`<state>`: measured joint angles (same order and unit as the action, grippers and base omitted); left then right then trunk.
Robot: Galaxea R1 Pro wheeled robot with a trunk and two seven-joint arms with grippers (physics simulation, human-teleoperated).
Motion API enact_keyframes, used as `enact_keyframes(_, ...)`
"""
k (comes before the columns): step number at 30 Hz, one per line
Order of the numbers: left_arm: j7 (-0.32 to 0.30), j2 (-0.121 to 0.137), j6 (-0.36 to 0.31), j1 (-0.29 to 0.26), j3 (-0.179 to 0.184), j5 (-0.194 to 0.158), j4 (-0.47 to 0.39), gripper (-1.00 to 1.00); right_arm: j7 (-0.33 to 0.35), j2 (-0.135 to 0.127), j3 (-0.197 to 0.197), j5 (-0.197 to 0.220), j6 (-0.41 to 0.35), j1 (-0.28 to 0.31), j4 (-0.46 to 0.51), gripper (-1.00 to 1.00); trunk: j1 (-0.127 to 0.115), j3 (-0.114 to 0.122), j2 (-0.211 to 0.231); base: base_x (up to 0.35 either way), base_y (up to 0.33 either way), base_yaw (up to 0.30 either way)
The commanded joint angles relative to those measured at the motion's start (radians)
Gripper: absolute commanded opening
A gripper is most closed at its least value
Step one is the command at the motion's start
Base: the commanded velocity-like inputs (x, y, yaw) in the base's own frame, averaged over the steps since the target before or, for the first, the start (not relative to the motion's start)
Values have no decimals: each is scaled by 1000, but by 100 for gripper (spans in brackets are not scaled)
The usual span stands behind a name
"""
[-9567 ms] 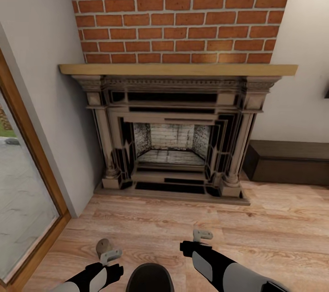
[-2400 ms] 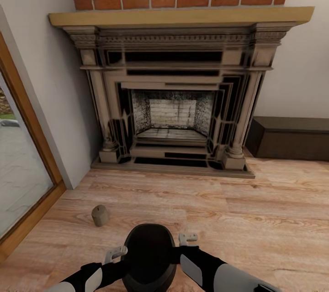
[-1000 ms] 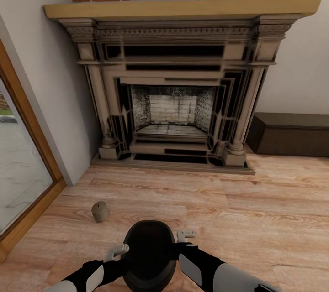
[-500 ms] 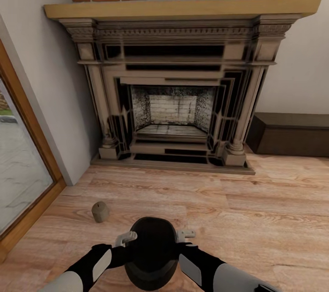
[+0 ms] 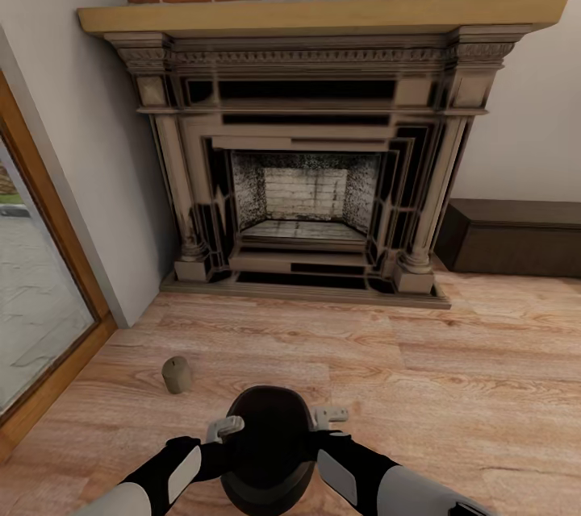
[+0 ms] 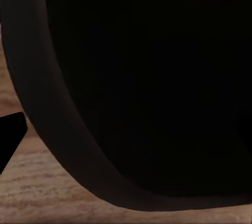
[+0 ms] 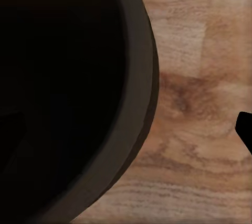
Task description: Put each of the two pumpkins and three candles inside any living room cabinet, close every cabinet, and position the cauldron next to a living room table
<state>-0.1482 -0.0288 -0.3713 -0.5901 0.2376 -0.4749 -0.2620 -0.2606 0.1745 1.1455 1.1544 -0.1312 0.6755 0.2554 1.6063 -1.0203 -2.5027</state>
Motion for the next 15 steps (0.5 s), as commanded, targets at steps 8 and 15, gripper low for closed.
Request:
enact_keyframes(8,20,-14,-4,0,2,-12,-1,100,-6,0,5,4,0,1,14,100,0,-1,0,0,0,0)
enact_keyframes(15,21,-14,-4,0,0,-12,0,100,-6,0,5,3,5,1,16,100,0,-1,0,0,1,0)
